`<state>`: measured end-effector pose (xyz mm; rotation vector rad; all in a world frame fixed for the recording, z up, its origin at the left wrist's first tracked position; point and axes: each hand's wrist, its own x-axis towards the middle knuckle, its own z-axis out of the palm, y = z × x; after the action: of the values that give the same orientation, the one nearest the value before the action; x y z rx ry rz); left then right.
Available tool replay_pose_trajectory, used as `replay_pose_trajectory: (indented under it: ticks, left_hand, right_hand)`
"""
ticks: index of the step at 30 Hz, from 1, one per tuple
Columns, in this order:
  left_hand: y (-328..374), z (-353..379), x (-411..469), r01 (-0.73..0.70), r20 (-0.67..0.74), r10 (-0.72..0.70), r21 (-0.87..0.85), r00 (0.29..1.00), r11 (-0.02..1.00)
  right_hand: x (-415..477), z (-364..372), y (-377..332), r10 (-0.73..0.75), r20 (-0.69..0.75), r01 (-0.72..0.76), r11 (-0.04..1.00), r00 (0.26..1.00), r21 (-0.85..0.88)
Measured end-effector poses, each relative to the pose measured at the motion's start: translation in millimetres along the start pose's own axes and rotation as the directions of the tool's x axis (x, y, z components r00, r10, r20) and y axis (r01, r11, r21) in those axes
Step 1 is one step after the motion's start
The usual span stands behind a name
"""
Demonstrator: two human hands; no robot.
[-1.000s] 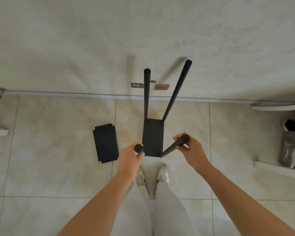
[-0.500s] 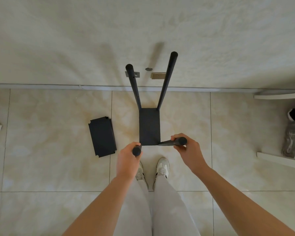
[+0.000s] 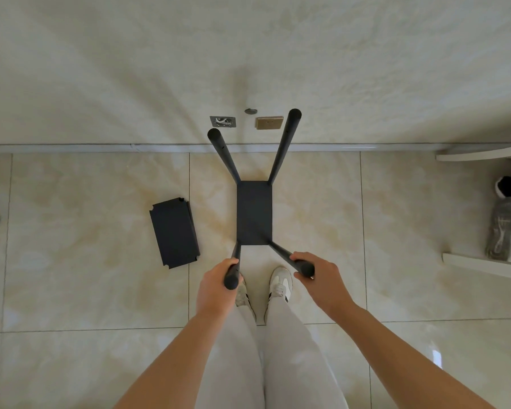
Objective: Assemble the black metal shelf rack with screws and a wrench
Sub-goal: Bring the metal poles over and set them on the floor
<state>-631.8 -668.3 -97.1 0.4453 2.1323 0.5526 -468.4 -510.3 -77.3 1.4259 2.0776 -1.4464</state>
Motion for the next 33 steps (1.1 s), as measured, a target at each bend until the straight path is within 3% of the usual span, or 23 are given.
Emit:
replay_pose_trajectory:
  ticks: [6,14,20,28,33]
  left_hand:
    - [-15.1,-3.4,-7.9,0.020,0.111,-0.015,-0.040,0.994,0.999]
    - [-20.5,-32.6,-27.2,0.003,0.200,-0.034,0.153,0.979,0.988]
    - [9.2,-64.0,-50.1,-0.012,0.158,-0.020,0.195,0.987,0.981]
    - [91.6,-96.8,-75.6,-0.113,0.132,0.064,0.404,0.989,0.908]
    - [149.1,-87.7,-95.0,-0.271,0.146,0.229,0.483,0.962,0.833]
  right_hand:
    - [-11.7,9.8,1.6,0.009,0.004,-0.009,1.000,1.000,-0.014]
    - [-15.1,0.0,-17.0,0.108,0.098,-0.090,0.981,0.989,-0.174]
    - [-51.7,-32.0,-49.1,0.107,0.105,-0.080,0.968,0.989,-0.237]
    - [-126.3,-78.2,-66.2,0.119,-0.050,-0.127,0.968,0.992,-0.217]
    - [-176.5,-107.1,-45.7,0.161,-0.157,-0.189,0.964,0.974,-0.185]
